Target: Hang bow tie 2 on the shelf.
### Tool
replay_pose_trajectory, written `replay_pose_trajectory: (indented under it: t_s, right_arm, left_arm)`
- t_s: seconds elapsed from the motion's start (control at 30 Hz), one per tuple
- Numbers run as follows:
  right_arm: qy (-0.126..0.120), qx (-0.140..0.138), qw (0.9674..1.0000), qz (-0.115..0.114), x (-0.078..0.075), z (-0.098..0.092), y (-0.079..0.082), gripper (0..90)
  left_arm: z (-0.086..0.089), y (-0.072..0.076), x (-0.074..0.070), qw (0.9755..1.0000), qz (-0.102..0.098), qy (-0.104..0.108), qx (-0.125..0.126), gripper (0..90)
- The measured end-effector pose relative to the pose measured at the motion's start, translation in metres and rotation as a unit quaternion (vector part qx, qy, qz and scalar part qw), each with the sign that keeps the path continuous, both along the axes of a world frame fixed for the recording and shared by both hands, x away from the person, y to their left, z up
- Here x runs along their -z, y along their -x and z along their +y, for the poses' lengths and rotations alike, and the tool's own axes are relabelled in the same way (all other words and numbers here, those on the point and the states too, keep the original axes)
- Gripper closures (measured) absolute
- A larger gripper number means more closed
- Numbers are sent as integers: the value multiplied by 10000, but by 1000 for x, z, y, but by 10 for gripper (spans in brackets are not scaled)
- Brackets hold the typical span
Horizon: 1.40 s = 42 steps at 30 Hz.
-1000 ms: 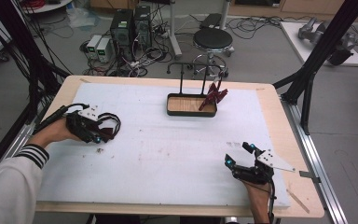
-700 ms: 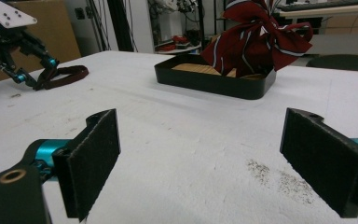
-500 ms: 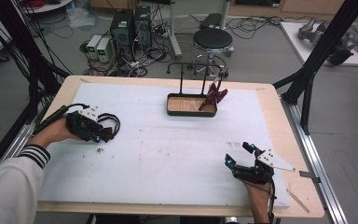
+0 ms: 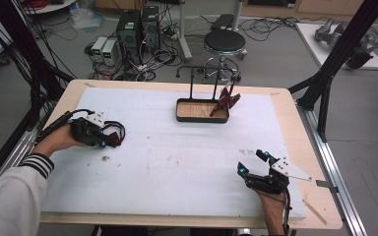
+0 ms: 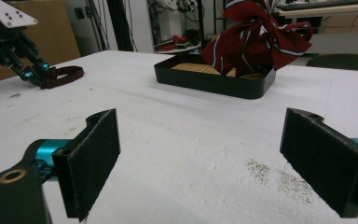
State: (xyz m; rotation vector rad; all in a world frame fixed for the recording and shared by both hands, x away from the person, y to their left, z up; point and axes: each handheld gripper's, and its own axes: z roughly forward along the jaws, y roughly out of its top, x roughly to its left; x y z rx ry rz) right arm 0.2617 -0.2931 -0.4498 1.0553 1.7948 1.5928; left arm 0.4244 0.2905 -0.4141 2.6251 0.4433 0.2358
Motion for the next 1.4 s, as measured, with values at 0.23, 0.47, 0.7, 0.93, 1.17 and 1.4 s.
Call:
replay_pose_trajectory:
  t_s: [0.23,0.47,0.7,0.93,1.17,1.4]
  right_arm:
    - [9,1,10000,-3,0,0,0,112]
    - [60,-8,10000,-25,0,1,0,112]
    - [129,14,9999,-46,0,3,1,112]
    - [147,15,9999,-65,0,3,1,112]
    - [144,14,9999,-64,0,3,1,113]
    - [166,16,9998,-75,0,3,1,112]
  left_arm:
    - [0,0,-1,10000,-30,40,-20,724]
    - [1,2,-8,9995,-116,275,-77,726]
    - [4,4,-17,9984,-233,474,-219,730]
    - [4,7,-30,9941,-353,965,-346,742]
    - [-1,8,-45,9889,-485,1364,-339,747]
    - [-10,10,-60,9830,-667,1688,-260,747]
